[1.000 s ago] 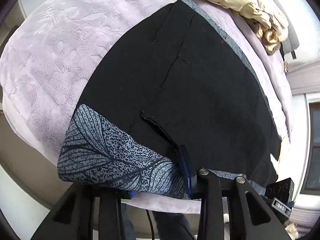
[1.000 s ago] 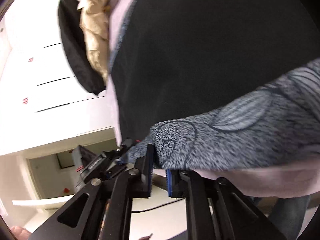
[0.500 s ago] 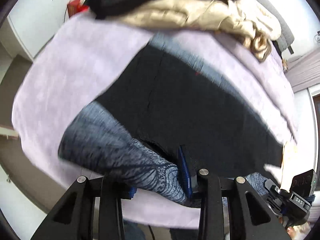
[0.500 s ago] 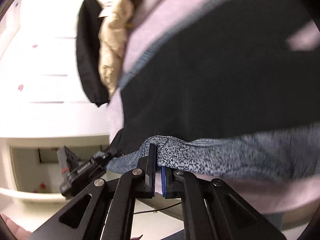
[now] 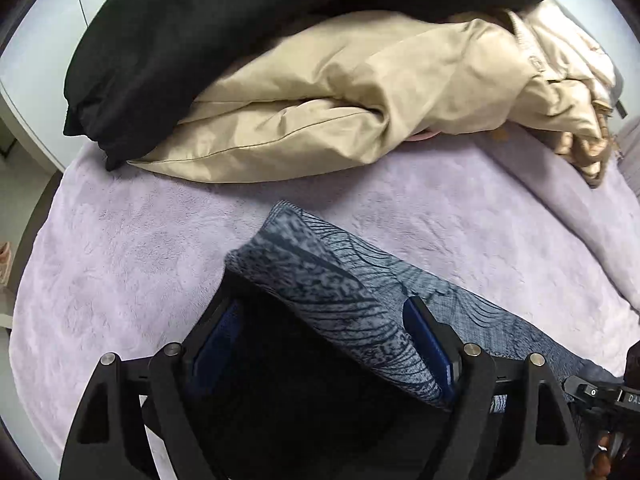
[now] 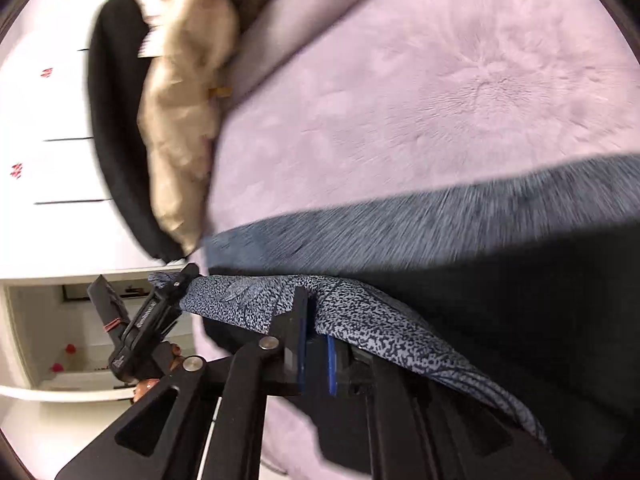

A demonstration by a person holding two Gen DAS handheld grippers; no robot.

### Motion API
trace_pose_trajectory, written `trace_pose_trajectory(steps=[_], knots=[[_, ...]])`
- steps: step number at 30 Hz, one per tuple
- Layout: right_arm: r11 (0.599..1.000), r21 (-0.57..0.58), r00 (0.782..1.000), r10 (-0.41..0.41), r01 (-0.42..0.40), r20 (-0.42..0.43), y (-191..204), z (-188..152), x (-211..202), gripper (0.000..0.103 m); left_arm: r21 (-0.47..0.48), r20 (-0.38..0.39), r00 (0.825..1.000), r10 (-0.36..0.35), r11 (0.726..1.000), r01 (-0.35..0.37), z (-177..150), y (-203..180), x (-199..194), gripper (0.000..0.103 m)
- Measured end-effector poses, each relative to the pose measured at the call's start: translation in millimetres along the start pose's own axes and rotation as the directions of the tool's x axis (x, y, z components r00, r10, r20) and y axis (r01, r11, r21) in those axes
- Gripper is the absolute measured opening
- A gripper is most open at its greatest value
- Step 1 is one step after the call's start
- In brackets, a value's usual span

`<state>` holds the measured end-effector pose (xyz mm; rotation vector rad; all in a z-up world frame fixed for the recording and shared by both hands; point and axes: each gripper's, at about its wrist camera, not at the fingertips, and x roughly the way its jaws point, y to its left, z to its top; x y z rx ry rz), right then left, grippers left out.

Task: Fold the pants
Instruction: 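Lift the cuffs and carry them over toward the waistband with both grippers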

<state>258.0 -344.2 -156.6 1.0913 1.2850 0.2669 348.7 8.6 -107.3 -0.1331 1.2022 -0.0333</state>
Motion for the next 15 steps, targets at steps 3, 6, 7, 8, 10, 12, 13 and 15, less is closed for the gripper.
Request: trace_pose_trajectory(steps=[3,6,7,8,10,12,13,15], knots=[[0.999,0.001,0.999,0.040,-0.040,0.014,11,0,-8,0.052,0.011,0.073,0.997,0.011,1.000,-0.012,3,5,-31,0.083],[0.994,-0.098,0.998,0.060,-0.056,0.031,39,-19,-31,0.080,0.066,0.116,0.992,0.045,0.996,-0.053,-2,6,-61,0.083],[0.989,-0.134,0.997,0.067,-0.063,0.031,46,-26,-37,0.077,0.087,0.109,0.993,0.044,0.995,-0.054,-5,3,-64,0.083],[0.982,-0.176,0.997,0.071,-0.066,0.020,56,-35,-37,0.067,0.115,0.088,0.995,0.037,0.992,-0.048,-8,-1,-62,0.083],[0.976,-0.217,1.000,0.019,-0.021,-0.010,66,-41,-26,0.047,0.168,0.056,0.997,0.049,0.984,-0.058,-15,-18,-45,0.083],[0.963,-0.259,0.996,-0.084,0.073,-0.030,67,-37,-3,0.044,0.198,0.025,0.997,0.067,0.978,-0.071,-24,-36,-18,0.083],[0.959,-0.265,0.993,-0.112,0.100,-0.028,63,-33,6,0.044,0.205,0.015,0.997,0.070,0.976,-0.072,-26,-42,-6,0.083],[0.959,-0.246,0.990,-0.143,0.139,0.000,52,-20,18,0.039,0.213,0.001,0.994,0.109,0.971,-0.106,-33,-51,14,0.083]])
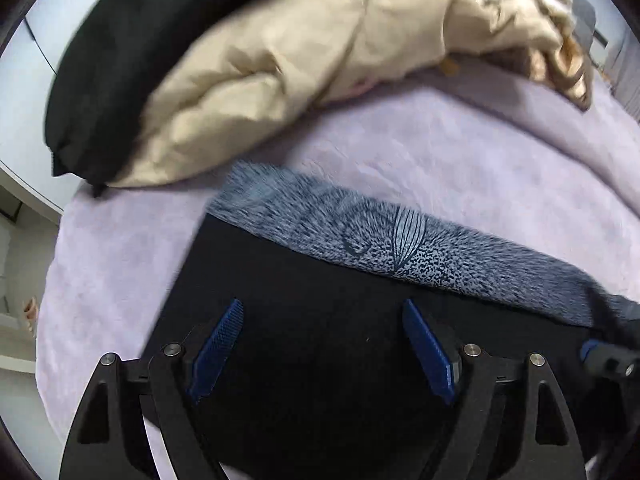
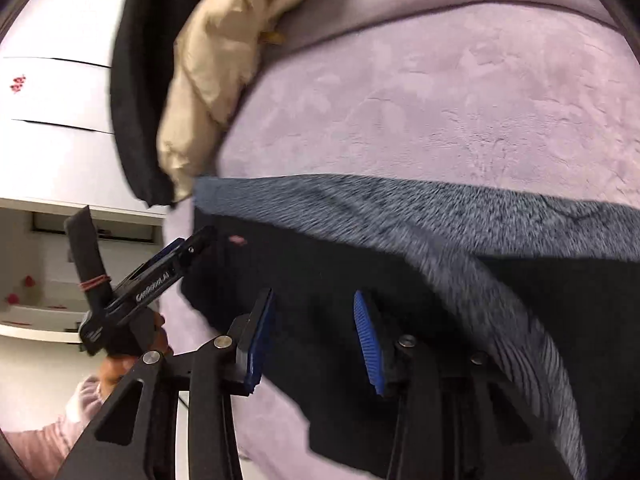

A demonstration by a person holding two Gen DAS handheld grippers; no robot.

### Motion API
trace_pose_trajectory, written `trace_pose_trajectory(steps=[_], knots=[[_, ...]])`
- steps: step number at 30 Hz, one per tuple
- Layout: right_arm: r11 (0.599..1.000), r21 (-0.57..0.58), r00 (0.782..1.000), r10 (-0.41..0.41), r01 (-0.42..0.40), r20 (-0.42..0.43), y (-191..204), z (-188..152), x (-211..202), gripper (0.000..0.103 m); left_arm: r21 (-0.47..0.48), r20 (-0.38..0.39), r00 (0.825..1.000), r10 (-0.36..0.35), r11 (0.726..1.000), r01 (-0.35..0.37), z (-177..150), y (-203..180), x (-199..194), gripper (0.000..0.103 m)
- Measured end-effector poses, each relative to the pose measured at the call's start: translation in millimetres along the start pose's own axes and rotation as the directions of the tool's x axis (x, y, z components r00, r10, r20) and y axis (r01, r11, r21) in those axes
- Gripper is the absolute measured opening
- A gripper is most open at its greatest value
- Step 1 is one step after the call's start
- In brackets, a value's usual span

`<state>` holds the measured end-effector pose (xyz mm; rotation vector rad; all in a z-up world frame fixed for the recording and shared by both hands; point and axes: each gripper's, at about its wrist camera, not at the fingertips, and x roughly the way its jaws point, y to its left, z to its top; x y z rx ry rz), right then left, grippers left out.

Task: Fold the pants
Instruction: 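Lift the cuffs and carry them over toward the waistband with both grippers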

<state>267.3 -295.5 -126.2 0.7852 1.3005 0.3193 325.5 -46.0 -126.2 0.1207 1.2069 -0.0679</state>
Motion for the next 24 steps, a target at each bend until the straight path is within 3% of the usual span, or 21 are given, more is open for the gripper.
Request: trace_pose_trajectory(steps=[2,4,6,9,12,14,17,21,24], knots=[[0.996,0.088,0.998,0.005,-0.010,0.056,-21,7,-10,0.038,-0.002,0.007,1.000,0.022,1.000,-0.022,0,-4,0,0.083],[0.971,0.212,0.989,0.084,-0.109,0.124,-42,7,-34,0.041,0.009,-0.001,1.000,0.003,1.000,-0.003,-1,-3,-11,0.083],[0.957,0.233,0.978,0.135,-0.170,0.159,-52,-2,-62,0.044,0.053,-0.002,1.000,-0.013,0.998,0.013,-8,-5,-32,0.083],[0.970,0.200,0.977,0.101,-0.139,0.189,-63,-29,-106,0.060,0.133,-0.021,0.998,-0.054,0.990,0.057,-24,-22,-59,0.083],[0.961,0.245,0.976,0.075,-0.125,0.202,-93,-71,-145,0.061,0.193,-0.084,0.986,-0.145,0.968,0.159,-46,-56,-80,0.083],[0.949,0.297,0.977,0.048,-0.110,0.209,-116,-103,-166,0.061,0.223,-0.131,0.969,-0.211,0.946,0.237,-64,-91,-91,0.083],[0.913,0.395,0.972,0.008,-0.102,0.234,-156,-161,-199,0.061,0.242,-0.207,0.920,-0.331,0.894,0.377,-91,-155,-102,0.083],[0.845,0.530,0.967,-0.073,-0.069,0.244,-219,-227,-237,0.061,0.257,-0.308,0.856,-0.416,0.830,0.496,-119,-230,-101,0.083],[0.793,0.607,0.954,-0.143,-0.048,0.262,-262,-274,-268,0.061,0.244,-0.352,0.830,-0.434,0.813,0.529,-133,-270,-96,0.083]])
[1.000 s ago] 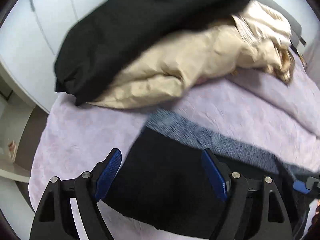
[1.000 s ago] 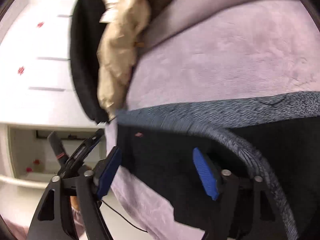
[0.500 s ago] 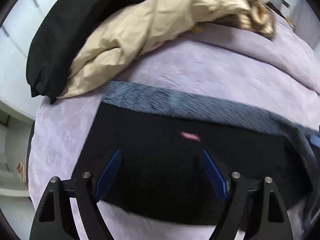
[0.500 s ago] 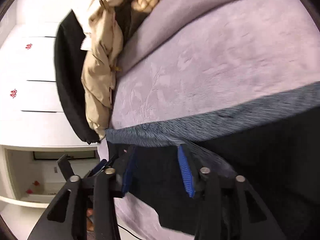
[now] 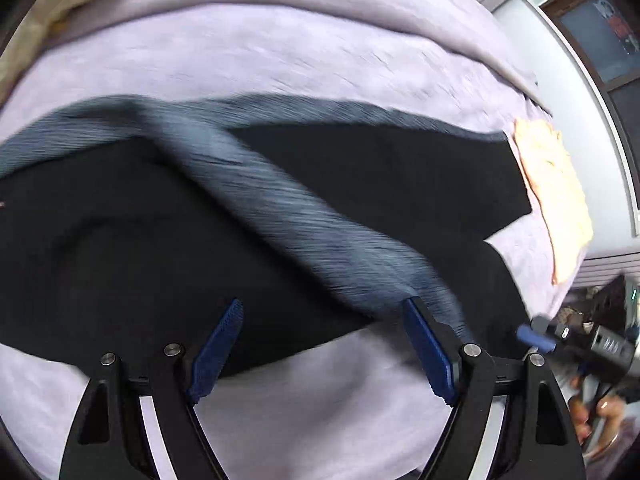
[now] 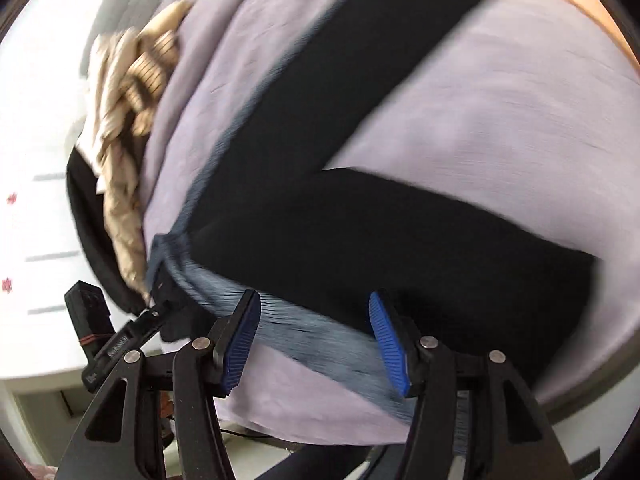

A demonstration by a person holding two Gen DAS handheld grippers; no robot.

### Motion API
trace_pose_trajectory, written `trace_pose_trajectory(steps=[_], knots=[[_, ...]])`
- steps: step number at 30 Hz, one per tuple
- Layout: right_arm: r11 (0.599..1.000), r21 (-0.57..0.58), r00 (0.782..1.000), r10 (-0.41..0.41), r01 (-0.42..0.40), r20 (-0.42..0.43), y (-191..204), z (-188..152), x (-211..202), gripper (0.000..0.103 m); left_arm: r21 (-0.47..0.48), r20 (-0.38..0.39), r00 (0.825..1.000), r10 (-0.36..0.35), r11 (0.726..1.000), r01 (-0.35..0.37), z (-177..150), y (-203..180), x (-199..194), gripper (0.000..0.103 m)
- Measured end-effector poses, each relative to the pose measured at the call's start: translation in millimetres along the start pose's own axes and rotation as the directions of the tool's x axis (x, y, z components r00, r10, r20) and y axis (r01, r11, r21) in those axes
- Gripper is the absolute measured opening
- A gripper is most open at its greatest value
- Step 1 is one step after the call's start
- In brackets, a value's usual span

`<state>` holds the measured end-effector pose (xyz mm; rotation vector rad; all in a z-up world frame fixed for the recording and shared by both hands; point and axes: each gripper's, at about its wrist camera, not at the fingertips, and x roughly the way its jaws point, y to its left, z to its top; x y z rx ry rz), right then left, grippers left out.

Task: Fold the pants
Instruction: 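Lift the cuffs and carry them over toward the waistband with both grippers, then lower the cuffs onto the trousers and open both grippers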

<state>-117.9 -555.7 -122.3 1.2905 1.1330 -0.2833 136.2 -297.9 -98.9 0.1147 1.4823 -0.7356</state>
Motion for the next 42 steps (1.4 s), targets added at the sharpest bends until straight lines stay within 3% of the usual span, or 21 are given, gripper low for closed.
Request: trace_pose_trajectory(steps=[4,8,11,14,16,17,18,19,22,25,29,36,38,39,41,42], knots=[[0.993,0.114,0.998,-0.041,0.036,0.044,-62,-11,-25,0.061,-0.005,-0.051,0.998,-0.028,1.000,0.027,12,-24,23,0.083],[0.975,0.207,0.997,0.076,-0.081,0.032,-91,-35,-25,0.061,0.058,-0.062,0.998,0.016,0.998,-0.012,5,-44,35,0.083],[0.964,0.238,0.992,0.123,-0.121,0.010,-94,-59,-19,0.061,0.101,-0.044,0.999,0.015,0.995,-0.011,-1,-51,37,0.083],[0.935,0.286,0.977,0.210,-0.207,0.021,-105,-81,-15,0.060,0.128,-0.031,0.999,0.027,0.992,-0.023,-3,-56,42,0.083],[0.933,0.281,0.973,0.228,-0.225,0.022,-104,-86,-8,0.049,0.133,-0.018,1.000,0.013,0.991,-0.011,-4,-57,40,0.083],[0.928,0.288,0.971,0.237,-0.235,0.029,-104,-87,-6,0.037,0.132,-0.013,1.000,0.008,0.991,-0.006,-4,-54,39,0.083],[0.920,0.299,0.967,0.253,-0.253,0.040,-106,-87,-5,0.017,0.128,-0.007,1.000,0.006,0.992,-0.005,-4,-53,39,0.080],[0.919,0.299,0.967,0.252,-0.255,0.051,-104,-87,-5,0.008,0.127,0.001,1.000,0.004,0.992,-0.005,-5,-51,39,0.063],[0.947,0.221,0.972,0.224,-0.235,0.073,-82,-77,-19,0.007,0.115,0.010,1.000,-0.005,0.993,0.004,-6,-46,33,0.050],[0.955,0.144,0.965,0.247,-0.258,0.089,-57,-49,-40,0.007,0.088,0.041,0.999,-0.015,0.996,0.011,0,-48,18,0.049],[0.955,0.039,0.952,0.290,-0.295,0.097,-26,17,-65,0.007,0.049,0.103,0.995,0.009,0.999,-0.014,23,-55,-4,0.049],[0.946,-0.096,0.947,0.317,-0.311,0.053,20,174,-60,0.007,-0.051,0.177,0.978,0.107,0.994,-0.099,96,-61,-1,0.049],[0.955,-0.111,0.959,0.280,-0.275,0.031,29,215,-43,0.007,-0.066,0.199,0.965,0.168,0.985,-0.158,117,-62,4,0.054],[0.957,-0.136,0.966,0.259,-0.256,0.009,30,228,-35,0.012,-0.078,0.199,0.958,0.204,0.978,-0.192,127,-61,7,0.066],[0.966,-0.199,0.986,0.162,-0.165,-0.033,37,248,-18,0.012,-0.104,0.211,0.946,0.245,0.968,-0.228,137,-58,6,0.068],[0.965,-0.239,0.994,0.100,-0.108,-0.044,41,254,-11,0.017,-0.113,0.214,0.943,0.256,0.965,-0.237,140,-55,3,0.068]])
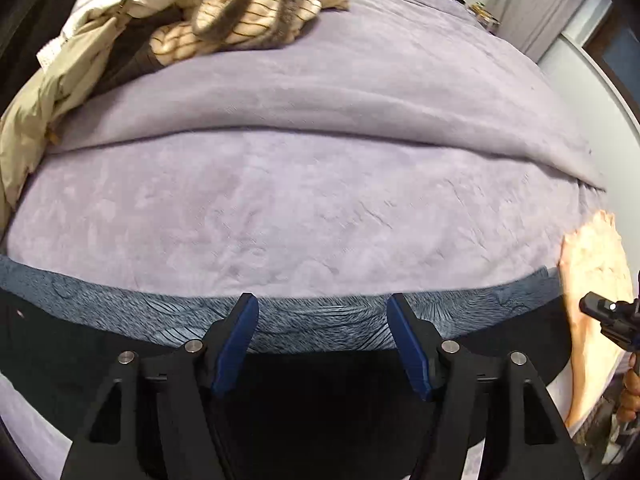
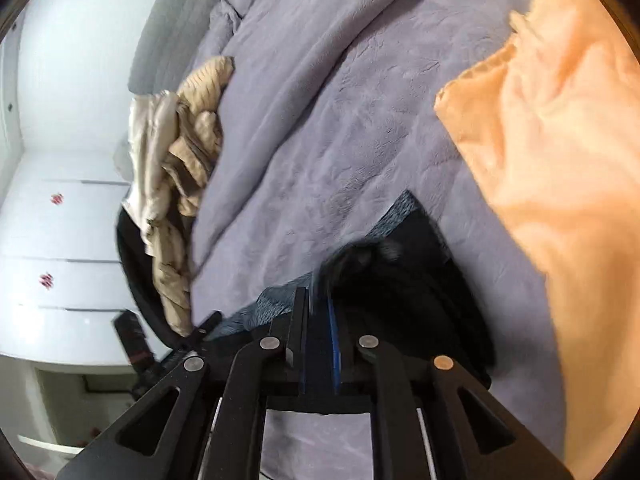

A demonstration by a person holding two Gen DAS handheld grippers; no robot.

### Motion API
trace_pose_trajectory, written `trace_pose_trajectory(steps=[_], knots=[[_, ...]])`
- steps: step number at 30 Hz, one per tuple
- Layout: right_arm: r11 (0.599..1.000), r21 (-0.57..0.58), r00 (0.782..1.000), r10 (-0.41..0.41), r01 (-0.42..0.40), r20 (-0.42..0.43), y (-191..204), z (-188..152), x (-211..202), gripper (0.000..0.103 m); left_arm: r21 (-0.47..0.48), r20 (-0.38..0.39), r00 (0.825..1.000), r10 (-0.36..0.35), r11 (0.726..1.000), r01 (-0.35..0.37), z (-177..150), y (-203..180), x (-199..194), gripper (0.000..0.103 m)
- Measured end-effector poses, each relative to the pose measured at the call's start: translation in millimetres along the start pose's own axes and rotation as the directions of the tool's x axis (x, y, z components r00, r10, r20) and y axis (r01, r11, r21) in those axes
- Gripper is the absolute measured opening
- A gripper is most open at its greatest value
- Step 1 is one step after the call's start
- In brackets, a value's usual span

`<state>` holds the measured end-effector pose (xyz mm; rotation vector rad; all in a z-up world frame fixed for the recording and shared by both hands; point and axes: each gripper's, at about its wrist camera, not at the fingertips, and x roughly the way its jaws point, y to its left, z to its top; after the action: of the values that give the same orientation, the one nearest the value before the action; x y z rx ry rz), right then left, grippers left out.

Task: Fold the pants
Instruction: 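Lower the cuffs onto the trousers and open both grippers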

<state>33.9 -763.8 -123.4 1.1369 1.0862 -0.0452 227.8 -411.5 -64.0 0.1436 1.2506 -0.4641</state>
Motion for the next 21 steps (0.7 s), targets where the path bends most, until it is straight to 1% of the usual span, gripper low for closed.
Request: trace_pose_trajectory(steps=[1,2,3,4,6,7,8,9,10,12,13,14,15,16,17,18,19,20,21], knots=[[0.999,-0.029,1.000,-0.029,0.029,-0.005,2,3,2,0.022,-0.004,0.006,1.000,0.008,1.000,-0.008,1,3,-3,0.068],[0.996,-0.064,0.998,-0.059,0.059,0.005,5,4,1,0.039,-0.007,0.013,1.000,0.021,1.000,-0.021,0,6,-6,0.068],[0.992,-0.089,0.996,-0.087,0.088,0.020,6,3,-2,0.048,-0.007,0.009,0.999,0.039,0.999,-0.039,-3,11,-8,0.068],[0.984,-0.121,0.991,-0.130,0.134,0.040,6,2,-4,0.048,-0.006,0.001,0.999,0.052,0.999,-0.052,-6,15,-9,0.068],[0.965,-0.151,0.977,-0.209,0.214,0.045,-2,3,-4,0.048,-0.012,-0.035,0.996,0.080,0.997,-0.080,-21,21,-5,0.068],[0.964,-0.148,0.975,-0.221,0.222,0.025,-10,3,2,0.048,-0.016,-0.051,0.995,0.086,0.996,-0.087,-29,21,-2,0.068],[0.967,-0.132,0.975,-0.224,0.219,-0.016,-20,5,11,0.047,-0.019,-0.070,0.993,0.093,0.995,-0.094,-37,22,3,0.068],[0.971,-0.115,0.974,-0.218,0.210,-0.057,-29,6,17,0.021,-0.022,-0.102,0.989,0.108,0.994,-0.110,-47,22,10,0.068],[0.972,-0.104,0.970,-0.220,0.210,-0.100,-34,4,27,0.011,-0.030,-0.123,0.986,0.114,0.993,-0.118,-54,23,14,0.068],[0.962,-0.141,0.966,-0.246,0.234,-0.075,-27,4,28,0.012,-0.059,-0.143,0.984,0.108,0.991,-0.117,-64,21,20,0.068],[0.956,-0.140,0.962,-0.269,0.259,-0.053,-26,7,27,0.012,-0.061,-0.144,0.984,0.109,0.991,-0.118,-66,20,23,0.068],[0.951,-0.117,0.954,-0.296,0.288,-0.057,-30,11,27,0.012,-0.052,-0.150,0.982,0.117,0.991,-0.126,-67,18,26,0.068],[0.950,-0.099,0.950,-0.305,0.297,-0.072,-34,14,29,0.015,-0.035,-0.157,0.978,0.140,0.988,-0.148,-67,16,30,0.068],[0.941,-0.100,0.941,-0.330,0.323,-0.074,-33,15,28,0.021,-0.031,-0.159,0.976,0.150,0.987,-0.157,-66,16,31,0.068],[0.923,-0.122,0.926,-0.374,0.366,-0.049,-27,13,23,0.035,-0.034,-0.156,0.977,0.148,0.987,-0.155,-64,17,30,0.068],[0.913,-0.141,0.921,-0.389,0.383,-0.017,-19,8,17,0.037,-0.039,-0.137,0.981,0.139,0.989,-0.145,-61,19,25,0.068],[0.915,-0.164,0.929,-0.367,0.368,0.040,-9,4,8,0.037,-0.036,-0.118,0.983,0.142,0.988,-0.148,-58,19,22,0.068],[0.927,-0.193,0.946,-0.310,0.323,0.095,7,-3,-1,0.037,-0.031,-0.100,0.984,0.150,0.988,-0.154,-55,19,19,0.068],[0.935,-0.219,0.959,-0.261,0.279,0.109,19,-7,-2,0.037,-0.023,-0.087,0.984,0.156,0.987,-0.158,-51,19,20,0.068]])
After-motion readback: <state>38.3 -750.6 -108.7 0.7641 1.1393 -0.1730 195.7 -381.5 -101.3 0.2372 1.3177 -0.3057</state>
